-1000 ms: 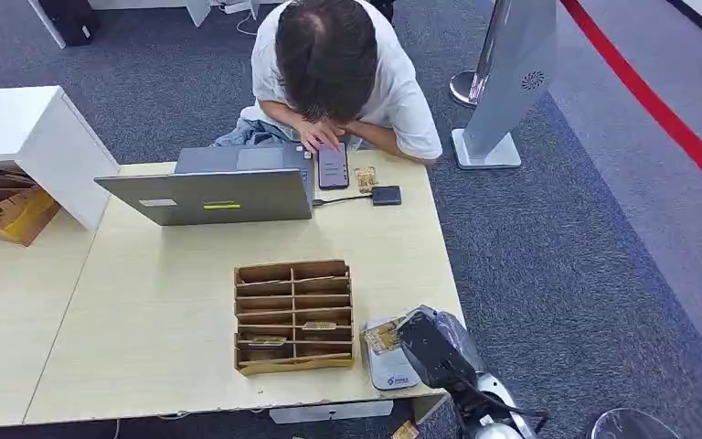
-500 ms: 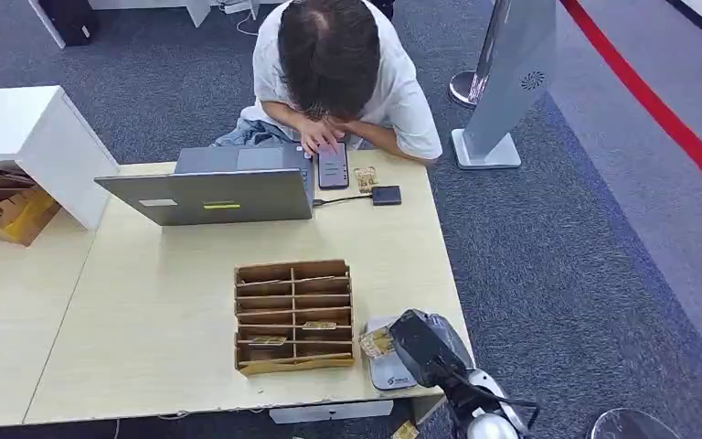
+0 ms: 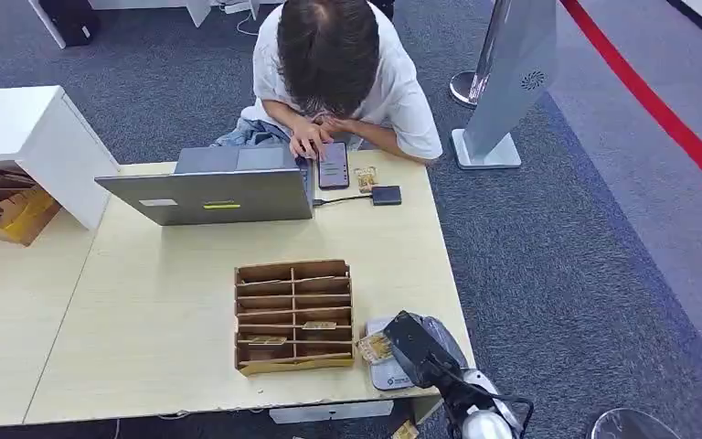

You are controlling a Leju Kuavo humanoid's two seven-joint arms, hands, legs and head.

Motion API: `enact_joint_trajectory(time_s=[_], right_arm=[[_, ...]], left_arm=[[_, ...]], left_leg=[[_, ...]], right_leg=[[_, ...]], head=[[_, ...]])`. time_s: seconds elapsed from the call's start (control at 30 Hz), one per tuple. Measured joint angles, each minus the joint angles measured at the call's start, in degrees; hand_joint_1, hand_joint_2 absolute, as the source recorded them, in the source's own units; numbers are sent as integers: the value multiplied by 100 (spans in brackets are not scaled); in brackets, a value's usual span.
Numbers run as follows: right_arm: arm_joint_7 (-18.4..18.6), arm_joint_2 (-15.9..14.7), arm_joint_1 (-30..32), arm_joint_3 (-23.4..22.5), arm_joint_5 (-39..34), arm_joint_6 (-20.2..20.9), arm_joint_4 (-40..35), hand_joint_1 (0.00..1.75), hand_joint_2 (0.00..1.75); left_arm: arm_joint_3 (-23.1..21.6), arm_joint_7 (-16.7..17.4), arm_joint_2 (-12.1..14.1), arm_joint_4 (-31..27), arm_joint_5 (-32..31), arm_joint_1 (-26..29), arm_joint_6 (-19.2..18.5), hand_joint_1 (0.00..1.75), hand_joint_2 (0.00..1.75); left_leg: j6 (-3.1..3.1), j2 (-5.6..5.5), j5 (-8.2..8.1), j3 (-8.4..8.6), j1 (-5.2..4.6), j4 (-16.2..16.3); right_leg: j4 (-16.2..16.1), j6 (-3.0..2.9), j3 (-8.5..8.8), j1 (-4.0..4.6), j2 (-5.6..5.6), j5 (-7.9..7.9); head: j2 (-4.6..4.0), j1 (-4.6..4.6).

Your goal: Pass the card to the sensor for recognition and then transmit it.

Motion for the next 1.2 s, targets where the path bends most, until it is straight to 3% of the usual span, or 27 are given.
enact_joint_trajectory(time_s=[0.53, 1.2], right_arm=[[92, -208, -152, 90, -538, -221, 181, 175, 175], [-142, -655, -68, -57, -1905, 2, 227, 175, 175]], left_arm=[[63, -70, 90, 11, 61, 111, -125, 0, 0], [155, -170, 266, 46, -15, 203, -350, 0, 0]], left_leg=[[0, 0, 0, 1, 0, 0], [0, 0, 0, 1, 0, 0]], right_leg=[[0, 0, 0, 0, 0, 0], [0, 0, -2, 0, 0, 0]], head=[[0, 0], [0, 0]])
